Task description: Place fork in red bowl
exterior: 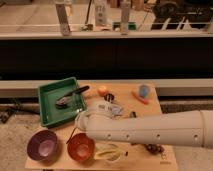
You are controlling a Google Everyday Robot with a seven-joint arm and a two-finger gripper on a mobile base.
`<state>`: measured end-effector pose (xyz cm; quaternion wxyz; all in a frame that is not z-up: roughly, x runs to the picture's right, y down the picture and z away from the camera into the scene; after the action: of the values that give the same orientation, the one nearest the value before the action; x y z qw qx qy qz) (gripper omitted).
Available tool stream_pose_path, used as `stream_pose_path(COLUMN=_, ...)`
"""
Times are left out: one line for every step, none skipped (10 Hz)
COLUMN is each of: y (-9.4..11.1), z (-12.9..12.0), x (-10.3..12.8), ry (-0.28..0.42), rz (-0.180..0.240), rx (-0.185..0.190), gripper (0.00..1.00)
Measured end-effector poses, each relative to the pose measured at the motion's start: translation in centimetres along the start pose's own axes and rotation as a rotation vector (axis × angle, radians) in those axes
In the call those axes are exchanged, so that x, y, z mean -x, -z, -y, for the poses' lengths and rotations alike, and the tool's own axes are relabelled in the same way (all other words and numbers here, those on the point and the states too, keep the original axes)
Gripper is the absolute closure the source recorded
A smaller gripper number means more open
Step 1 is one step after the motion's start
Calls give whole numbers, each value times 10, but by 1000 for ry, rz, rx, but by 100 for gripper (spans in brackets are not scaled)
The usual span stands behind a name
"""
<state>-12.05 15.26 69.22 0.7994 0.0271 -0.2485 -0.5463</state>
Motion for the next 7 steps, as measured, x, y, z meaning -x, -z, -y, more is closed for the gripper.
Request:
stream_pose_path(y=1, z=-6, x=-1, ry=-1, rz=5, rx=-1, gripper=100)
stream_pose_path(y=1, z=-13, x=-2, ry=3, rz=20, rx=-5, gripper=100)
stream_pose_path(y=2, z=-16, x=-3, ry=8, rz=32, rx=-11, gripper=100)
stream_pose_path(y=4, z=-22, x=-5, ry=11, rz=43, rx=-21, gripper=100)
stream_pose_path(y=6, z=-28, x=-7, ry=11, rz=55, rx=-30, gripper=100)
stream_pose_path(y=6, z=-33, x=-8, ry=19, rz=64, rx=-23, gripper=98)
stream_pose_path(y=4, z=-38, x=-8, ry=34, rz=71, rx=-1, gripper=93)
